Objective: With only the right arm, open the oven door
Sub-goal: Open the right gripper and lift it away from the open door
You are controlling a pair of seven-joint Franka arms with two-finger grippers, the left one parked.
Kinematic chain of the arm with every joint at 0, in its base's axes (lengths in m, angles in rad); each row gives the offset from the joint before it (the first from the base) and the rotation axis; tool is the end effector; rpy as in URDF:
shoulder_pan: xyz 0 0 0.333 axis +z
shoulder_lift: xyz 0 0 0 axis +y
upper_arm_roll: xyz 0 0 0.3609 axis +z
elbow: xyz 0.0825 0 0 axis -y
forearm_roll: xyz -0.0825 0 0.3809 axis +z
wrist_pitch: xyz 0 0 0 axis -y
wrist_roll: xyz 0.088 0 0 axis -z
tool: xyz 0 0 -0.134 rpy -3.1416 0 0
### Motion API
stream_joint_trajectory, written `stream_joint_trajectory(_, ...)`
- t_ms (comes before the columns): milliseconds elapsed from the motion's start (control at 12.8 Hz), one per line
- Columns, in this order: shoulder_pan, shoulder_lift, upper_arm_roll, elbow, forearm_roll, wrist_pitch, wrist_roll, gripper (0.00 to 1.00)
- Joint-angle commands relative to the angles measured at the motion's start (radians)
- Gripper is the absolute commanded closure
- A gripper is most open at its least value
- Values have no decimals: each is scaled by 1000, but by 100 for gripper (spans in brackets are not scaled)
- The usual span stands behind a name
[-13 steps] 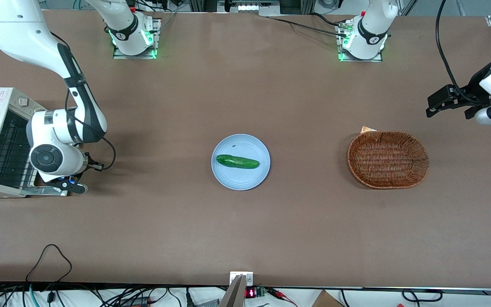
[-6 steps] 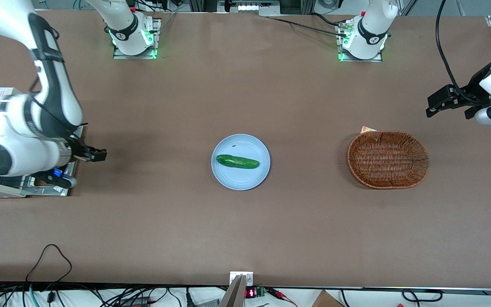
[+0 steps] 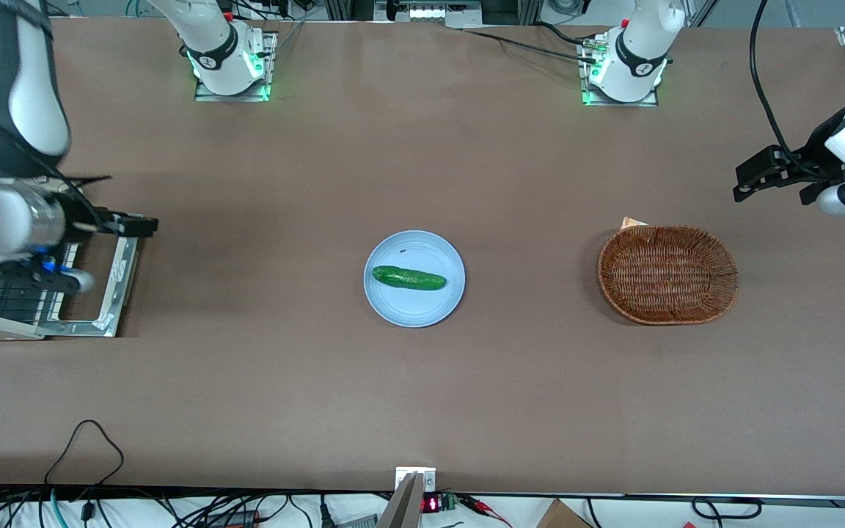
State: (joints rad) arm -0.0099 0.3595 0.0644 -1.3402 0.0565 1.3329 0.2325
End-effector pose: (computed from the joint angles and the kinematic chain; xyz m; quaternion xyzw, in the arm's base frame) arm 0.6255 0.0359 0.5188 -0.9788 0.0857 0.1857 0.0133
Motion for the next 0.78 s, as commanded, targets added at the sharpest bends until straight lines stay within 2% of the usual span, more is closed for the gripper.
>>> stream_joint_trajectory(0,-37,-66,-2,-13,20,-14,-102,1)
stream_joint_trajectory(391,-56,-82,2,-13,17,-52,-111,1)
stream_joint_trajectory(704,-53,-123,-1,-49,8,0,-121,1)
